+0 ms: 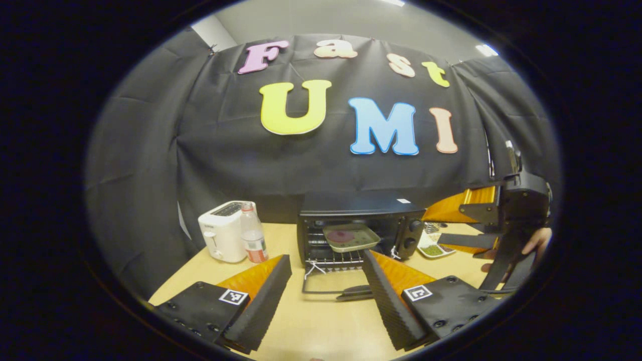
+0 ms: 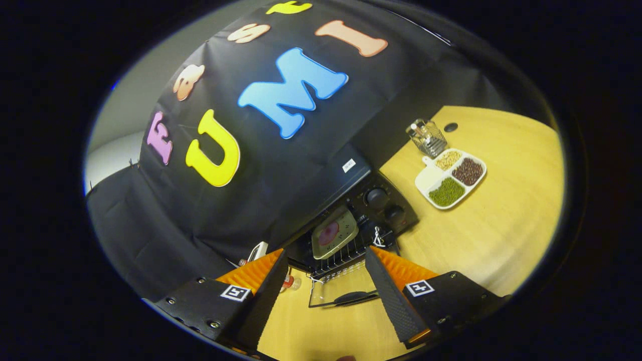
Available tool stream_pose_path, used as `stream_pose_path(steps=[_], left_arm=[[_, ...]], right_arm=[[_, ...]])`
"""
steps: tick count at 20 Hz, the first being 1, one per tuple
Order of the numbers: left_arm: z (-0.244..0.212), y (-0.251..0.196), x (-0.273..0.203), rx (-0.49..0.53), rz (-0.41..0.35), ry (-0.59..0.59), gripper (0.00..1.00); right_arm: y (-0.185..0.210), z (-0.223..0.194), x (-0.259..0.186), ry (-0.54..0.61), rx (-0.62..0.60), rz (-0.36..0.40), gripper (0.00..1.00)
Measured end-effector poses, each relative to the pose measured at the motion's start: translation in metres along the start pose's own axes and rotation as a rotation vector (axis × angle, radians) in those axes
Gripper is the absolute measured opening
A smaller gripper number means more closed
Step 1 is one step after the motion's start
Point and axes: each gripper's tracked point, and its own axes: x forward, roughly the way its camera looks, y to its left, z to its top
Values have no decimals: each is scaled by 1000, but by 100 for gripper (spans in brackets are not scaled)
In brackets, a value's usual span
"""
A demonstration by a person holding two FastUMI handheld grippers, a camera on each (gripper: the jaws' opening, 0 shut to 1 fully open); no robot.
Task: Open the electric oven with the left hand, put the food in, and close the electric oven.
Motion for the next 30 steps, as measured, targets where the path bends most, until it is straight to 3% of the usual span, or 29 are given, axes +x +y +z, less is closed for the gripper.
stream_pose_path(steps=[4,5,9,10,11,13,25,28,30], left_arm=[[-27,-22,7,-16,-20,55,91],[-36,-28,7,-26,-27,75,100],[-73,-44,16,-46,-45,160,91],[-82,-48,18,-50,-49,184,96],[-92,-53,21,-54,-55,207,94],[-107,-61,28,-62,-67,243,100],[-183,-76,88,-19,-67,440,100],[-194,-77,101,-4,-69,473,92],[-201,-79,107,7,-72,492,98]], right_arm=[[-13,24,-43,-53,-178,-13,96],[-16,31,-54,-74,-221,-19,97],[-25,55,-95,-157,-403,-47,97],[-28,58,-104,-168,-445,-58,96],[-31,63,-111,-183,-480,-71,97],[-38,71,-124,-210,-526,-101,97],[-77,110,-195,-347,-763,-331,96],[-80,106,-199,-341,-785,-366,96],[-83,108,-200,-340,-772,-388,96]])
